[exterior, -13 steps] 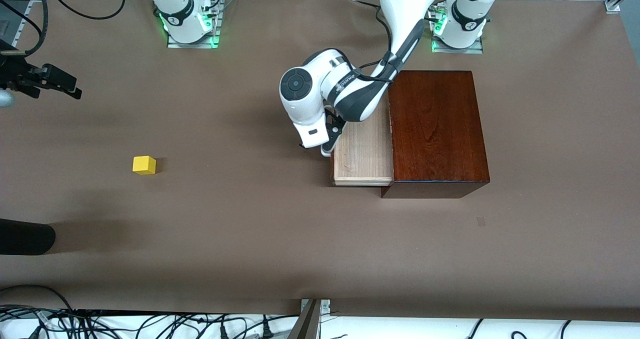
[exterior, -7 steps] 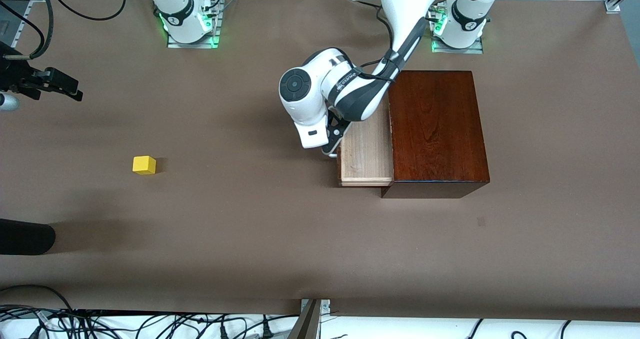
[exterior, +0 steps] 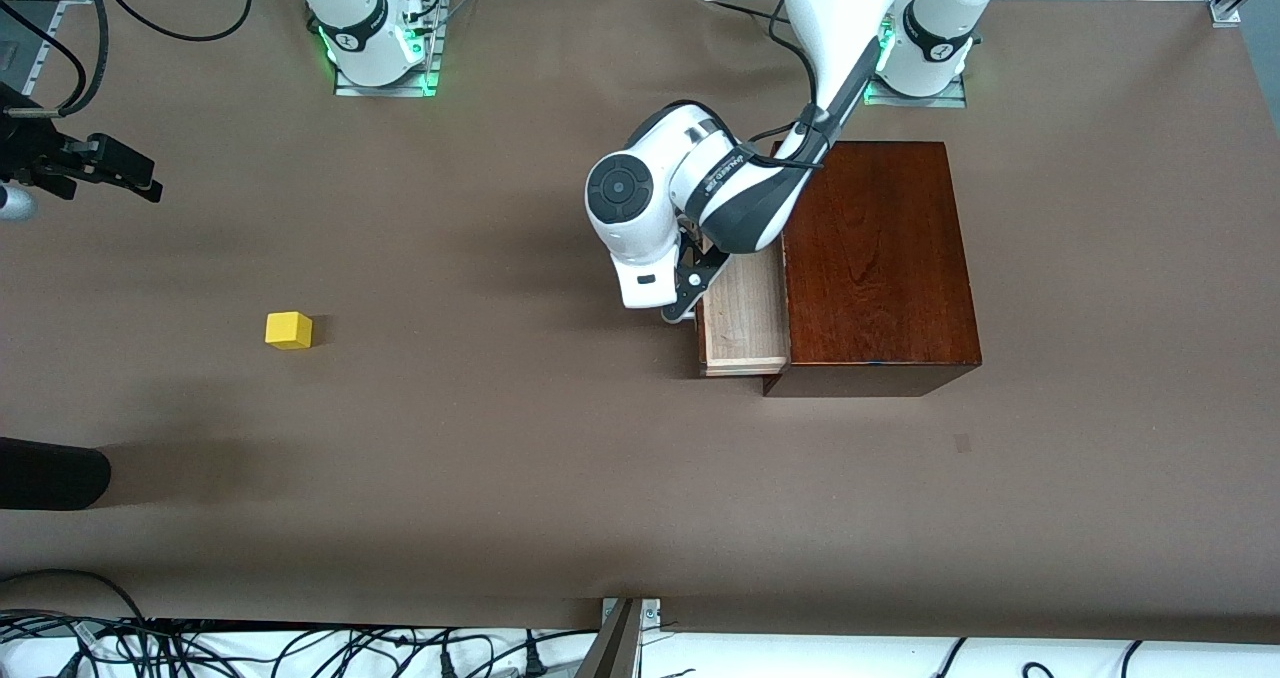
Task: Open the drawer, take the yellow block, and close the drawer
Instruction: 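Push the drawer into the box with the left gripper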
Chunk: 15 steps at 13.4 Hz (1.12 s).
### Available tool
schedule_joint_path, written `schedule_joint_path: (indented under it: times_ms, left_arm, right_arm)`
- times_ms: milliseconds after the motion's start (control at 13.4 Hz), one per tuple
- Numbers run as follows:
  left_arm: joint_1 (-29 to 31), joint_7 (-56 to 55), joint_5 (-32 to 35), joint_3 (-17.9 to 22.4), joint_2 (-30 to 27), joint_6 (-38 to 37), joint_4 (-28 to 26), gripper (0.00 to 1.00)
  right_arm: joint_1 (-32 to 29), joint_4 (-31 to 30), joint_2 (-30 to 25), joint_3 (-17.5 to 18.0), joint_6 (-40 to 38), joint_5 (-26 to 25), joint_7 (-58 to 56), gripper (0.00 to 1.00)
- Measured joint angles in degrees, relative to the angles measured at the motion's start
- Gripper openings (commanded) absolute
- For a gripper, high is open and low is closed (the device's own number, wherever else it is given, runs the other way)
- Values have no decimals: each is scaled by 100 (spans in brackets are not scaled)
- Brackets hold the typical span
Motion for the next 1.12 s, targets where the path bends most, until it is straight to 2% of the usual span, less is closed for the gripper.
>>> schedule_joint_path:
  times_ms: [298,671,970,1044,1119]
  left_arm:
    - [303,597,-151,-91,-232,-42,-333,0]
    - [814,1432,89,112,-572,-167,-810,0]
    - [881,1602,52,79,-646,-152,-860,0]
    - [889,1602,-52,72,-719,-147,-852,28]
    - [899,1602,-322,57,-866,-195,-845,45]
  right_arm:
    - [-5,29,2,-7,0,0,34,100]
    - [-7,29,18,-6,0,0,35,100]
    - [-6,29,55,-3,0,0,35,100]
    - [-6,30,55,-3,0,0,35,100]
    - [-6,30,55,-3,0,0,35,100]
